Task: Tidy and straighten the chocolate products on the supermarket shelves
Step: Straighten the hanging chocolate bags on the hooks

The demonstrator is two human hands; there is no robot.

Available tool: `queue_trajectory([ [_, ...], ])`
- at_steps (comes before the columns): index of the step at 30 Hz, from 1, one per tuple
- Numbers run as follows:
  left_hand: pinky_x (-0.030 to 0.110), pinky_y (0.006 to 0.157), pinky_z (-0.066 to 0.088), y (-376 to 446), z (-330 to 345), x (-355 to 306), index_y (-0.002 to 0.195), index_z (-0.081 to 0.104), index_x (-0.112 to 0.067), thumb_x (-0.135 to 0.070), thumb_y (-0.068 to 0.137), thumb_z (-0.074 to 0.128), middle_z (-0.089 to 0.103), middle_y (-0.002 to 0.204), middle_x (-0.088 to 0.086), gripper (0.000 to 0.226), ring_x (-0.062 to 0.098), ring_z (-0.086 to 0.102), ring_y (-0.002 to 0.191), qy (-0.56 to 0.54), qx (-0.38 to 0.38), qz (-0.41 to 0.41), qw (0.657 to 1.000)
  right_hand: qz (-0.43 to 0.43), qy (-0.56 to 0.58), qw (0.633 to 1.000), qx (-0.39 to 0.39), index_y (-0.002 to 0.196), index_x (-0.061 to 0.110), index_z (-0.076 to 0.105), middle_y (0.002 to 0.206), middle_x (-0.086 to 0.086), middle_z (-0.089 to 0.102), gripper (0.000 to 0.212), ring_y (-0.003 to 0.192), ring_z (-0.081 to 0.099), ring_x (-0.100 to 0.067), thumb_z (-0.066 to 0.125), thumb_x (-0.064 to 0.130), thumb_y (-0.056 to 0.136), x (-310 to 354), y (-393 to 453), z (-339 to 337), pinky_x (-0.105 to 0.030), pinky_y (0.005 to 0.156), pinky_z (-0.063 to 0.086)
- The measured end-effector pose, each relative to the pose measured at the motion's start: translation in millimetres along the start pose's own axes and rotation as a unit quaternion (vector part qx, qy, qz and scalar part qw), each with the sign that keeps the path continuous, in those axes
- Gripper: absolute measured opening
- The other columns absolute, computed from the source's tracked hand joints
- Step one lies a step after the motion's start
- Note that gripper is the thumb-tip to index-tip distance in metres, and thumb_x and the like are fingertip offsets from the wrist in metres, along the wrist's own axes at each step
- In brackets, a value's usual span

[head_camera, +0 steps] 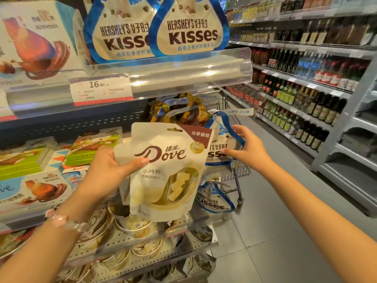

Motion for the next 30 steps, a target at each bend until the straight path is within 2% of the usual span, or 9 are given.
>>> queue_trajectory([
  [4, 0.01, 0.046, 0.047, -3.9, -3.4, -0.1, 0.083, 0.071, -0.028, -0.01, 0.075, 0.073, 0.073, 0.076, -0.014, 0.019, 0.0, 0.068, 0.07, 0.02, 0.001, -0.009, 1.0, 0.022, -0.018, 0.999, 0.017, 0.126, 0.016, 0.051, 0.127, -0.001, 0.057, 0.072, 0.112, 0.056, -0.017, 0.084, 0.031, 0.064, 1.1, 18.9, 9.4, -0.029, 0.087, 0.046],
  [7, 0.009, 0.044, 0.045, -6.2, -5.2, -3.5, 0.081, 0.07, -0.027, -0.01, 0.075, 0.073, 0.073, 0.073, -0.014, 0.018, -0.001, 0.068, 0.067, 0.034, -0.006, -0.001, 0.999, 0.061, -0.002, 0.996, 0.067, 0.077, 0.019, 0.06, 0.087, -0.001, 0.069, 0.023, 0.077, 0.064, -0.017, 0.08, 0.026, 0.071, 2.9, 26.1, 9.6, -0.023, 0.057, 0.048],
  [9, 0.008, 0.042, 0.044, -8.0, -6.0, -5.8, 0.078, 0.07, -0.027, -0.009, 0.075, 0.073, 0.072, 0.07, -0.016, 0.018, -0.003, 0.067, 0.064, 0.047, -0.02, 0.008, 0.999, 0.048, -0.013, 0.996, 0.08, 0.068, 0.012, 0.059, 0.078, -0.011, 0.069, 0.024, 0.071, 0.062, -0.022, 0.078, 0.026, 0.074, 5.9, 24.5, 6.6, -0.034, 0.058, 0.05],
  [14, 0.007, 0.059, 0.048, -12.4, -12.0, -24.2, 0.079, 0.072, -0.044, -0.028, 0.073, 0.072, 0.071, 0.08, -0.024, 0.017, -0.009, 0.064, 0.077, 0.139, 0.004, 0.156, 0.978, -0.04, -0.059, 0.996, 0.053, 0.083, 0.003, 0.066, 0.082, -0.014, 0.07, 0.033, 0.08, 0.066, -0.031, 0.076, 0.033, 0.074, 37.0, 6.2, -25.9, -0.049, 0.069, 0.052],
  [17, 0.035, 0.104, 0.039, -7.8, -19.1, -37.1, 0.099, 0.07, -0.034, -0.048, 0.084, 0.057, 0.063, 0.116, -0.011, 0.024, 0.006, 0.051, 0.117, 0.294, 0.02, 0.32, 0.9, -0.089, -0.04, 0.992, 0.074, 0.084, 0.011, 0.067, 0.081, -0.007, 0.071, 0.033, 0.078, 0.066, -0.024, 0.076, 0.04, 0.07, 68.3, -3.7, -49.5, -0.047, 0.066, 0.053],
  [20, 0.059, 0.111, 0.013, 2.0, -25.0, -45.5, 0.083, 0.076, -0.024, -0.04, 0.084, 0.053, 0.052, 0.13, 0.003, 0.028, 0.025, 0.034, 0.133, 0.423, -0.003, 0.411, 0.807, -0.148, -0.012, 0.988, 0.049, 0.071, 0.019, 0.065, 0.066, 0.003, 0.068, 0.041, 0.058, 0.06, -0.013, 0.066, 0.058, 0.057, 105.4, -13.6, -68.2, -0.029, 0.049, 0.045],
  [23, 0.057, 0.113, -0.005, 12.7, -33.4, -56.5, 0.079, 0.075, -0.029, -0.042, 0.083, 0.05, 0.039, 0.144, 0.007, 0.029, 0.032, 0.017, 0.142, 0.458, -0.02, 0.403, 0.792, -0.216, -0.025, 0.976, -0.017, 0.063, 0.008, 0.062, 0.055, -0.002, 0.059, 0.059, 0.047, 0.048, -0.018, 0.06, 0.067, 0.053, 136.1, -13.5, -84.9, -0.032, 0.043, 0.036],
  [27, 0.062, 0.106, -0.009, 31.8, -39.3, -69.9, 0.081, 0.076, -0.031, -0.051, 0.076, 0.059, 0.028, 0.15, 0.01, 0.027, 0.038, 0.006, 0.142, 0.501, -0.036, 0.36, 0.787, -0.282, 0.033, 0.954, -0.096, 0.06, 0.028, 0.065, 0.058, 0.006, 0.065, 0.024, 0.056, 0.06, -0.007, 0.07, 0.051, 0.06, 170.6, -2.5, -95.3, -0.026, 0.05, 0.048],
  [30, 0.062, 0.104, -0.011, 41.3, -41.0, -71.7, 0.08, 0.076, -0.032, -0.043, 0.074, 0.062, 0.023, 0.153, 0.009, 0.02, 0.034, 0.0, 0.144, 0.497, -0.046, 0.346, 0.795, -0.31, 0.062, 0.941, -0.124, 0.078, 0.008, 0.071, 0.075, -0.012, 0.07, 0.045, 0.072, 0.067, -0.026, 0.069, 0.05, 0.062, 191.4, 9.3, -93.8, -0.05, 0.063, 0.052],
])
Point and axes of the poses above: each hand's wrist, its own y-axis towards the middle knuckle, its own z-axis out of the palm, x = y × z, the point moved 1 cm from there along y, towards the middle knuckle
